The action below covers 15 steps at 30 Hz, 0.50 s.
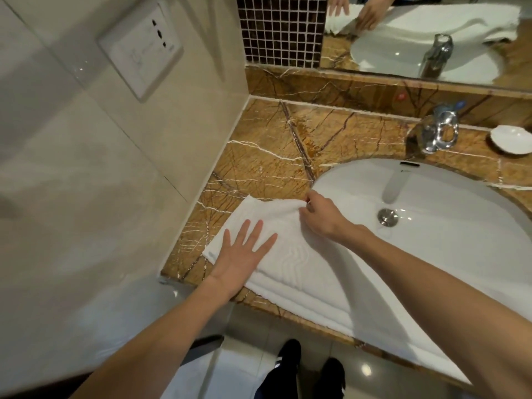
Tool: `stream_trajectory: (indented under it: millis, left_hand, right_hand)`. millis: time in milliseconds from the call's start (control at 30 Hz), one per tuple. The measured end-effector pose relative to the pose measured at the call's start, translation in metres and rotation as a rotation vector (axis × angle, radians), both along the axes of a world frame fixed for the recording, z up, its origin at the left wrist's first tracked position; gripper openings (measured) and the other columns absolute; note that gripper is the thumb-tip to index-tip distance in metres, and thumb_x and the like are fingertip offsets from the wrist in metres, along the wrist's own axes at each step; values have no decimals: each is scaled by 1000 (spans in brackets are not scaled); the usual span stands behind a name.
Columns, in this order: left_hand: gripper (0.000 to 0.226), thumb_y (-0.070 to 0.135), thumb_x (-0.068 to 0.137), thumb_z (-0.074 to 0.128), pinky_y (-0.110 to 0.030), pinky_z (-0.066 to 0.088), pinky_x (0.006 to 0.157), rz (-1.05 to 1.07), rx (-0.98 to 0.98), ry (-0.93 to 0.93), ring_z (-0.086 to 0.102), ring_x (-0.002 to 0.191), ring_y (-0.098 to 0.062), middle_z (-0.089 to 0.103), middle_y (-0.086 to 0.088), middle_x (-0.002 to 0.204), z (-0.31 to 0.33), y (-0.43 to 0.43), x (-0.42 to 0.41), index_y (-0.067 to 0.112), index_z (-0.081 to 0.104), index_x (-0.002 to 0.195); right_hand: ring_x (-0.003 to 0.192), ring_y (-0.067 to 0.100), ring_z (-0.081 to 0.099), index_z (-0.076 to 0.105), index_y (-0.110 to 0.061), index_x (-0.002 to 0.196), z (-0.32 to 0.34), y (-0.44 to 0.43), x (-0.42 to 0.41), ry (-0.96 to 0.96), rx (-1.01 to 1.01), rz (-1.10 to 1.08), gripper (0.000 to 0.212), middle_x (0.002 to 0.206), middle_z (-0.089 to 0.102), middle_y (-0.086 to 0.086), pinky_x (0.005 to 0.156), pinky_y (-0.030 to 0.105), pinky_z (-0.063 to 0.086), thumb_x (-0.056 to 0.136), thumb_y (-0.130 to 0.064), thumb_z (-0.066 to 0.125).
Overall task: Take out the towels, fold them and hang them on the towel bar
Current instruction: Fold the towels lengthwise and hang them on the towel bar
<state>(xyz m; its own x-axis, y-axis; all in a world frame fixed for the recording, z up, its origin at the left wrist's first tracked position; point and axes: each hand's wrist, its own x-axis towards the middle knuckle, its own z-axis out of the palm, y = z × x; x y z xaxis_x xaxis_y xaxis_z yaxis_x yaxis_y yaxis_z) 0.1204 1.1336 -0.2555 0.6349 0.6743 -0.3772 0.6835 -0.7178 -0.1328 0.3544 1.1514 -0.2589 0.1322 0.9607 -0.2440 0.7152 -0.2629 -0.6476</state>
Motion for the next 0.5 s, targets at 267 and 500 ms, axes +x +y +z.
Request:
stream_trajectory:
  millis: [267, 500]
  left_hand:
    - [96, -17, 80, 41, -49, 5, 117, -38, 43, -56, -16, 145, -29, -18, -8, 158, 35, -6, -5, 28, -6, 151]
    - [90, -12, 84, 43, -47, -2, 116, -8, 72, -84, -14, 145, -26, -11, -6, 159, 31, -16, -38, 33, 3, 151]
  right_hand:
    - [74, 26, 44, 36, -18, 84, 16, 2, -3, -59, -117, 113, 12, 74, 45, -1, 64, 34, 26, 92, -14, 44]
    - [68, 20, 44, 39, -16, 72, 31, -1, -25, 33, -103, 182, 19, 68, 45, -1, 50, 29, 29, 82, -2, 47]
